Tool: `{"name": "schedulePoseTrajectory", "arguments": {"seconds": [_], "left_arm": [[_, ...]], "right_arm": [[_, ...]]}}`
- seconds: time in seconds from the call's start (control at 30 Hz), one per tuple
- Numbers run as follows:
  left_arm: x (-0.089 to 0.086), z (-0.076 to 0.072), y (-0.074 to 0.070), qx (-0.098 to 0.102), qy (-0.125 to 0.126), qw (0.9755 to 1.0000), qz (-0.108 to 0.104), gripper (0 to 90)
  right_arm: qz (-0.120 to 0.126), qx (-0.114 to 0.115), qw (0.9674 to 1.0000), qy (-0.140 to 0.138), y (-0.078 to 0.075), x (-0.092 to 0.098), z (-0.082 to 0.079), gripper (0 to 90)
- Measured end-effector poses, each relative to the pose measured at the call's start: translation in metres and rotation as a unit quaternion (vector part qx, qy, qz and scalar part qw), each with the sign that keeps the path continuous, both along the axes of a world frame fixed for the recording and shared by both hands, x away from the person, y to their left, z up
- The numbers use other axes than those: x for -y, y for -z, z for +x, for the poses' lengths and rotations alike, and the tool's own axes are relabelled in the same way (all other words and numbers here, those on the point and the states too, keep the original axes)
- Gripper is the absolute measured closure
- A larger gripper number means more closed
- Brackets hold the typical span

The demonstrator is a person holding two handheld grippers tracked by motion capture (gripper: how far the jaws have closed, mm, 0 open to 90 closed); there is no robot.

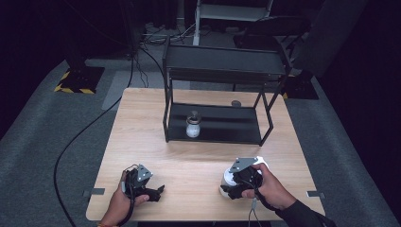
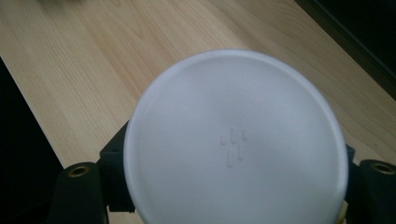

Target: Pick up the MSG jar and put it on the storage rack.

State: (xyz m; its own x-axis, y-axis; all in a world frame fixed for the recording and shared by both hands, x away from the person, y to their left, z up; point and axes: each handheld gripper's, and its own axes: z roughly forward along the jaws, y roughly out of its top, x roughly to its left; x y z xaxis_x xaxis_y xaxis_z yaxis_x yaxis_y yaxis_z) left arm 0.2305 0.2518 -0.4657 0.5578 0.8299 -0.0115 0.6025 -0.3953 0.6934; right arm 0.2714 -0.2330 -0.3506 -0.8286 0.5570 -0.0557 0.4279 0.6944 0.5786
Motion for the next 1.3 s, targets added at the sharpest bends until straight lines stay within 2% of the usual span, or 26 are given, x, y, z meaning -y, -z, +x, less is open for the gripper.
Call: {"name": "schedulePoseTrajectory", "arguments": {"seconds": [0.67, 0.93, 1.3], "left_arm": [[0.0, 0.0, 0.0, 0.0, 0.0, 1.0, 0.0, 0.3], [0.0, 0.0, 0.0, 0.0, 0.001, 1.0, 0.0, 0.2], [0.0, 0.0, 0.0, 0.0, 0.002, 1.0, 0.0, 0.3]], "right_arm": [[0.009, 0.0, 0.9998, 0.02, -0.002, -0.005, -0.002, 30.3], [0.022, -0.002, 0.9997, 0.015, -0.008, -0.006, 0.0, 30.4], [0.021, 0.007, 0.9996, 0.015, -0.024, -0.011, 0.007, 30.4]]}}
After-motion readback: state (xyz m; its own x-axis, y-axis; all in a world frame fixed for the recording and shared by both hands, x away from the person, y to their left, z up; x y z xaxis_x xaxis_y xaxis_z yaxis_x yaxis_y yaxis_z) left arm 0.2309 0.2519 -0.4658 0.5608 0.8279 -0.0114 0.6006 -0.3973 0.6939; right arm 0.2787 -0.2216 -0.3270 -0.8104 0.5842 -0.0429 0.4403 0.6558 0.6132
